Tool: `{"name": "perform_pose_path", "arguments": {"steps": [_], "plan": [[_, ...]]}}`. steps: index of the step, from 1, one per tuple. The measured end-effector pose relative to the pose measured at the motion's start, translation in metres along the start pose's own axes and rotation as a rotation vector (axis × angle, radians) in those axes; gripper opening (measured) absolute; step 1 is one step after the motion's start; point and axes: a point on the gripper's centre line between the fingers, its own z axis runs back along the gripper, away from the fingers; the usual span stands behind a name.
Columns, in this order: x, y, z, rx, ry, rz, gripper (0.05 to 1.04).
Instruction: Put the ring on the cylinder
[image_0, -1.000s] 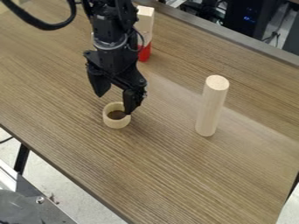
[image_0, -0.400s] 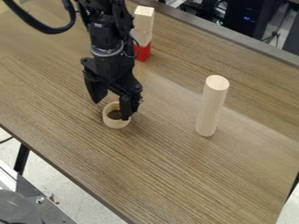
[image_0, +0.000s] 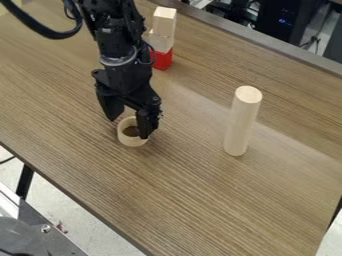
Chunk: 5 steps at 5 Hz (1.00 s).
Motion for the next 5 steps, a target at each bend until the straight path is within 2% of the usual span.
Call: {"name": "perform_pose_path", "arguments": {"steps": [1, 2, 3, 4, 5], "plan": [[-0.002, 0.003, -0.006, -0.011, 0.013, 0.021, 0.947], [-0.002, 0.004, -0.008, -0.007, 0.016, 0.036, 0.763], [-0.003, 0.005, -0.008, 0.014, 0.019, 0.049, 0.762], [0.000, -0.006, 0.006, 0.003, -0.005, 0.004, 0.762], [0.018, -0.035, 0.047, -0.030, -0.082, -0.088, 0.762]]}}
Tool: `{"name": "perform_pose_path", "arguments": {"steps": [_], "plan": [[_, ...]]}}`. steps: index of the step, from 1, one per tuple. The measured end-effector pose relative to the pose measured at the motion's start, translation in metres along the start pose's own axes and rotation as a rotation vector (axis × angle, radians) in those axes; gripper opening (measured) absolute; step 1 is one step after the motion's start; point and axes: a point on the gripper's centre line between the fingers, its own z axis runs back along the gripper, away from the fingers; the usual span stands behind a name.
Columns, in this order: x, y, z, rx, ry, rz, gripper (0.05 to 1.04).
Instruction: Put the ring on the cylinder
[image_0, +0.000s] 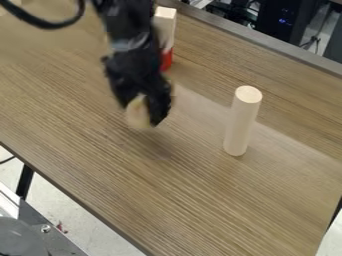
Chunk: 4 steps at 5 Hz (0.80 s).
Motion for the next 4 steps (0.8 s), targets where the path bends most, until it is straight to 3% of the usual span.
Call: {"name": "perform_pose_path", "arguments": {"steps": [1, 2, 4], "plan": [[0.017, -0.024, 0.035, -0.029, -0.066, -0.075, 0.762], [0.030, -0.043, 0.057, -0.057, -0.088, -0.144, 0.762], [0.049, -0.069, 0.050, -0.046, -0.036, -0.245, 0.762]]}}
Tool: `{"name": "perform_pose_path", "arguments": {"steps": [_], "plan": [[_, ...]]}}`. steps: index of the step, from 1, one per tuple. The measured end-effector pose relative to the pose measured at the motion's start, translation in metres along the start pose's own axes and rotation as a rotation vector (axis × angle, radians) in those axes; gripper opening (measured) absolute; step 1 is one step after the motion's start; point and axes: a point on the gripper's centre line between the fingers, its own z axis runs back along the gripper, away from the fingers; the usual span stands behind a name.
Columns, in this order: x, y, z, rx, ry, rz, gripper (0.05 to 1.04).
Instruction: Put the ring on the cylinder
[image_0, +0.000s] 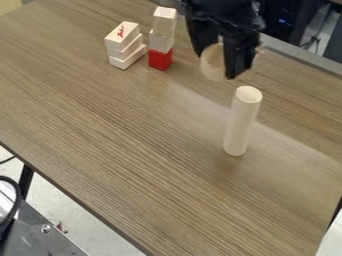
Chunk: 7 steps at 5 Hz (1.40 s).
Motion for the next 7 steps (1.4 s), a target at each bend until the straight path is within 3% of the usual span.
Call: {"name": "perform_pose_path", "arguments": {"steps": [2, 7], "plan": [[0.026, -0.018, -0.031, -0.010, 0.066, -0.072, 0.762], [0.027, -0.020, -0.039, -0.016, 0.100, -0.057, 0.762]]}}
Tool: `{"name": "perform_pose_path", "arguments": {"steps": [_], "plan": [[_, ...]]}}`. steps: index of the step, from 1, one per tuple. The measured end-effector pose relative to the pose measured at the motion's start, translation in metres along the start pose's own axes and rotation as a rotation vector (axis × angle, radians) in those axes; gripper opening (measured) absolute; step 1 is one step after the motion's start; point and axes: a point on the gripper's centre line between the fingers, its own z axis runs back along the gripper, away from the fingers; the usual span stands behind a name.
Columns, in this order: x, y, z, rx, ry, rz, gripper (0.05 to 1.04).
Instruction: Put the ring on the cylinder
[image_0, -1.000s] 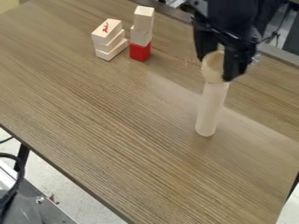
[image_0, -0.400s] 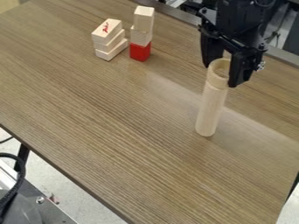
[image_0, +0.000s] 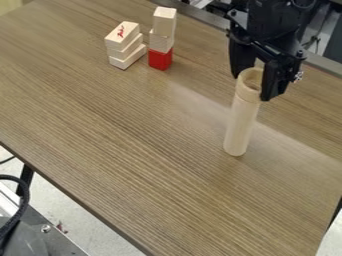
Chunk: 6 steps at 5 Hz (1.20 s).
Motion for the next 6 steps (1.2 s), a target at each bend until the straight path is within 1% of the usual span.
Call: {"name": "perform_pose_path", "arguments": {"steps": [2, 6], "plan": [[-0.0031, -0.0031, 0.0001, -0.019, 0.019, 0.008, 0.762], [-0.0039, -0.0012, 0.0001, -0.011, 0.024, 0.000, 0.762]]}}
